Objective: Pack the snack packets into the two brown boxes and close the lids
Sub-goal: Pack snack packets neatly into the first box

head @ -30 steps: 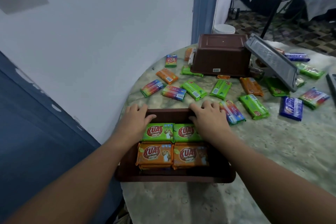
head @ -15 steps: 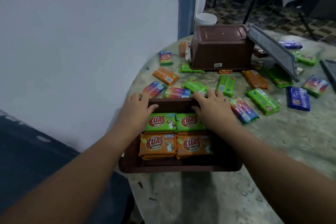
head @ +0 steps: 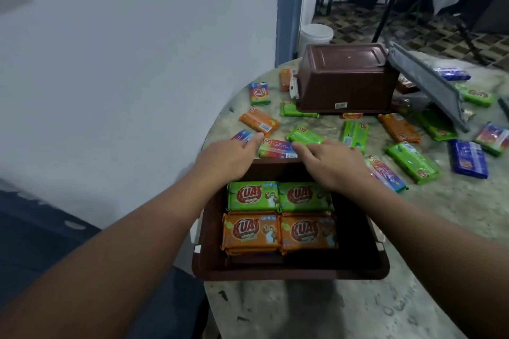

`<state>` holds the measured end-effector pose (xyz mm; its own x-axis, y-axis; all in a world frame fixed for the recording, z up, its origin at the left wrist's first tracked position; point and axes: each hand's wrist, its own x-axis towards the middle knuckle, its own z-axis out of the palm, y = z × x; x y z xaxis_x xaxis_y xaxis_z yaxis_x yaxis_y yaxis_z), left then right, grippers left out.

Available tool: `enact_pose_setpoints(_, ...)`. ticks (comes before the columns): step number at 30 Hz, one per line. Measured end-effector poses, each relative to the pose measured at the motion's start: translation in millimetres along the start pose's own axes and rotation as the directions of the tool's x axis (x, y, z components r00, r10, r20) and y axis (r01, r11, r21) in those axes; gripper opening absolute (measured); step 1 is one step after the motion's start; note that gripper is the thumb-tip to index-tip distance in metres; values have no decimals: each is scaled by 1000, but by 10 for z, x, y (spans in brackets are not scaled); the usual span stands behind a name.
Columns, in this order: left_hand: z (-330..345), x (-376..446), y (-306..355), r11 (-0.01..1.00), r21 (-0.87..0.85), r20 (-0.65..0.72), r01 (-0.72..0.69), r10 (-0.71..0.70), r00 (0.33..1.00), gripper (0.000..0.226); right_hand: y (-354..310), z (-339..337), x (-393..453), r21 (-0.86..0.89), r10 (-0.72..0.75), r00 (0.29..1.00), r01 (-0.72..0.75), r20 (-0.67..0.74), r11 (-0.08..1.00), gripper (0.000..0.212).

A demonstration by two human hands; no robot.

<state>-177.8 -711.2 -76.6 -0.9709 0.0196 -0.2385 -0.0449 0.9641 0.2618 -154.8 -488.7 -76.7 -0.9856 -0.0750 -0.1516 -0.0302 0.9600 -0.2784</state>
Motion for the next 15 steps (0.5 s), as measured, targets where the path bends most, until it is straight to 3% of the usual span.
enact_pose_setpoints(3, -42, 325, -22, 998, -53, 30, 14, -13, 999, 56, -65, -51, 319, 134, -26, 998, 18, 61, 991, 48)
enact_pose_setpoints(6, -74, 627, -107, 999, 50, 125, 18, -24, 992, 43, -159, -50, 626, 115, -56, 979, 34, 194, 993, 32)
enact_pose_setpoints(10, 9, 941, -280, 985, 174, 163, 21, -50, 985, 46, -315, 73, 979, 33, -66, 928, 59, 366, 998, 55)
enact_pose_setpoints(15, 226, 1200, -362, 980, 196, 131, 12, -38, 991, 74, -404, 320, 1287, -42, -45, 938, 63, 344, 997, 84)
